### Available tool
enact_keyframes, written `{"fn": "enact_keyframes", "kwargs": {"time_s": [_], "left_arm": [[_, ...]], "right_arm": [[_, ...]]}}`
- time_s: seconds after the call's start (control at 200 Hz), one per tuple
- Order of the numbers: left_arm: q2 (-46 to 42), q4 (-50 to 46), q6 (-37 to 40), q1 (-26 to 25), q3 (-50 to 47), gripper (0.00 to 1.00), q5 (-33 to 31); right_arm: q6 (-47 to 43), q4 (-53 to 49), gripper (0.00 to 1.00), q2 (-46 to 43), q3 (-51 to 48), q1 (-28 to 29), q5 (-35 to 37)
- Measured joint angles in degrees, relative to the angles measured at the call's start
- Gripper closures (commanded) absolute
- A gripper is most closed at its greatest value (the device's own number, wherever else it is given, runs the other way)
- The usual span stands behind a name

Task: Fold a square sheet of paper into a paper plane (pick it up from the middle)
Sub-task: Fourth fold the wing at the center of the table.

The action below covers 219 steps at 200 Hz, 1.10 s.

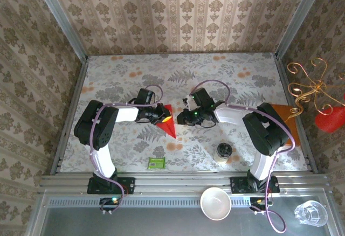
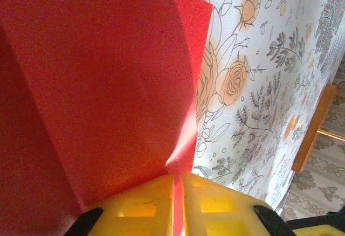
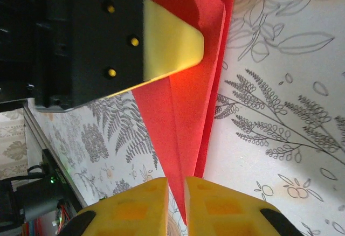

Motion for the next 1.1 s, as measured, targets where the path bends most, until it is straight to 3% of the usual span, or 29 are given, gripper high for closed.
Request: {"fn": "enact_keyframes", "kwargs": {"time_s": [0.325, 0.72, 0.95, 1.095], "left_arm": [[0.00, 0.00, 0.00, 0.00, 0.00, 0.86, 0.00], [0.20, 0.20, 0.00, 0.00, 0.00, 0.86, 0.04], [0.35, 0.07, 0.00, 0.26, 0.00, 0.86, 0.94], [-0.33, -1.11, 0.68, 2.99, 0.35, 0.86, 1.95]], "right_arm": [[0.17, -0.04, 0.84, 5.73, 3.80, 3.54, -1.57], [-0.55, -1.29, 0.86, 8.94, 5.16, 3.89, -1.07], [-5.84, -6.82, 0.87, 8.94, 6.60, 3.89, 1.42], [-13.94, -14.60, 0.86, 9.90, 10.01, 3.30, 1.44]]}}
